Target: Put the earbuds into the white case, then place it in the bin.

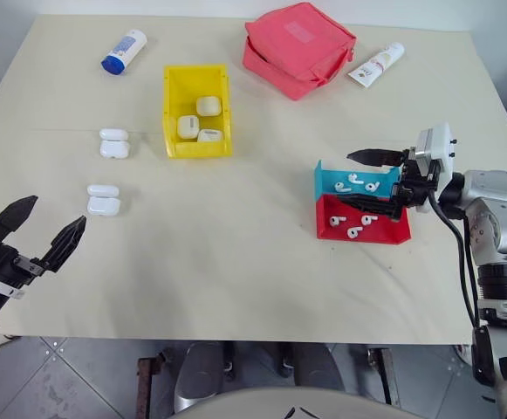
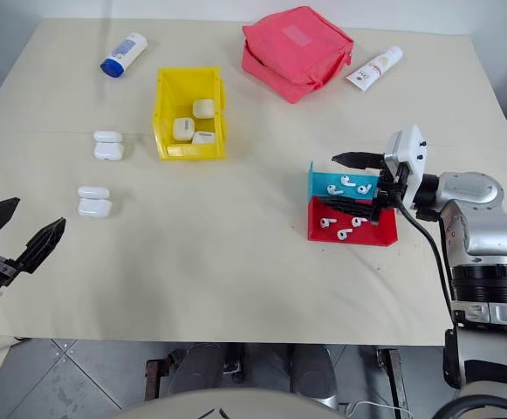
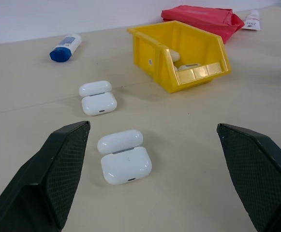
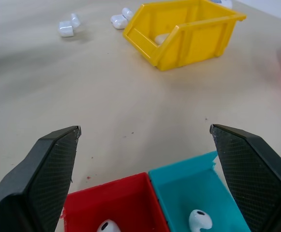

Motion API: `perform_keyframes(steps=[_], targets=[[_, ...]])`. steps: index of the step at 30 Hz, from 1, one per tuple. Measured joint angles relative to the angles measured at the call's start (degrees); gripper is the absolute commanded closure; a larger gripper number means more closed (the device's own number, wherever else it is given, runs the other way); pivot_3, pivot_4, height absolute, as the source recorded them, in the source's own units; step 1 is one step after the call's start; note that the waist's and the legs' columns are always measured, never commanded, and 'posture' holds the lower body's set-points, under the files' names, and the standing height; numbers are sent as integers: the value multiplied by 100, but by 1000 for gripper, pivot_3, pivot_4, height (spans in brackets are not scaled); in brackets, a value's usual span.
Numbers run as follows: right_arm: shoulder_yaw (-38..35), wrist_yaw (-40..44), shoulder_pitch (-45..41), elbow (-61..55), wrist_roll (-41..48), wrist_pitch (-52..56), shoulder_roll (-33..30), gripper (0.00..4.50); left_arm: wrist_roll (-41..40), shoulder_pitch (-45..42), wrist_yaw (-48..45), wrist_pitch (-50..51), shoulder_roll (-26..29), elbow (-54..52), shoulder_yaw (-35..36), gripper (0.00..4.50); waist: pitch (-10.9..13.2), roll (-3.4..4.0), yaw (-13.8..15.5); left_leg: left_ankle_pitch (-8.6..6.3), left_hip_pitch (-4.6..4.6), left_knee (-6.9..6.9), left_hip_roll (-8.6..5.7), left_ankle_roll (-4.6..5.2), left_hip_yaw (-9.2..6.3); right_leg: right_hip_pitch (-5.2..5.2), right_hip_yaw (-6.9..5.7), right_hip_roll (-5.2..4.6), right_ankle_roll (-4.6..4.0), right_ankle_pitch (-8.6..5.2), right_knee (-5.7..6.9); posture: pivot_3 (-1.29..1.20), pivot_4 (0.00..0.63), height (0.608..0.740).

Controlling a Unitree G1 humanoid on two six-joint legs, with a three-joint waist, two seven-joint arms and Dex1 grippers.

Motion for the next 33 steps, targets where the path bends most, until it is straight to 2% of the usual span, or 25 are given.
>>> perform_keyframes(steps=[8, 13, 17, 21, 24, 28, 33], targets=[[203, -2, -302, 0, -33, 5, 191, 0, -16, -18, 312, 226, 18, -238, 21, 26, 0, 0, -40, -1, -1, 0, 1, -1, 0, 0, 2, -1, 0, 0, 0, 0, 150, 740], [234, 69, -430, 24, -31, 6, 233, 0, -398, 804, 306, 758, 44, -646, 698, 26, 1, -1, -126, -4, -2, -6, 2, -2, -4, 0, 7, -6, 0, 0, -6, 0, 150, 740], [247, 107, -567, 148, -34, -3, 289, 0, -548, 1569, -107, 770, -49, -898, 1199, 26, 3, 3, -131, -4, -1, -5, 6, -4, -1, 0, 7, -2, -2, -1, -10, 0, 150, 740], [337, 202, -687, 348, -59, -37, 352, 0, -565, 2060, -372, 731, -258, -899, 1466, 26, 3, 3, -125, -5, -1, -3, 10, -7, 0, 0, 15, 0, -5, -2, -29, 0, 150, 740], [473, 282, -870, 521, -108, -65, 491, 0, -558, 2109, -348, 725, -284, -956, 1474, 26, 3, 4, -113, -6, -1, -3, 9, -8, -2, -2, 17, -6, -7, -3, -30, 0, 150, 740], [510, 414, -1058, 725, -175, -162, 499, 0, -510, 1886, 378, 1230, -16, -1307, 1388, 26, 4, 5, -113, -6, -1, -4, 2, -7, -8, -1, 16, -20, -7, -3, -26, 0, 150, 740], [603, 505, -1137, 827, -232, -163, 526, 0, -902, 880, 2325, 3401, 748, -1609, 1021, 26, 6, 8, -128, -5, -1, -4, 1, -6, -16, 3, 16, -21, -7, -3, 1, 0, 150, 740]])
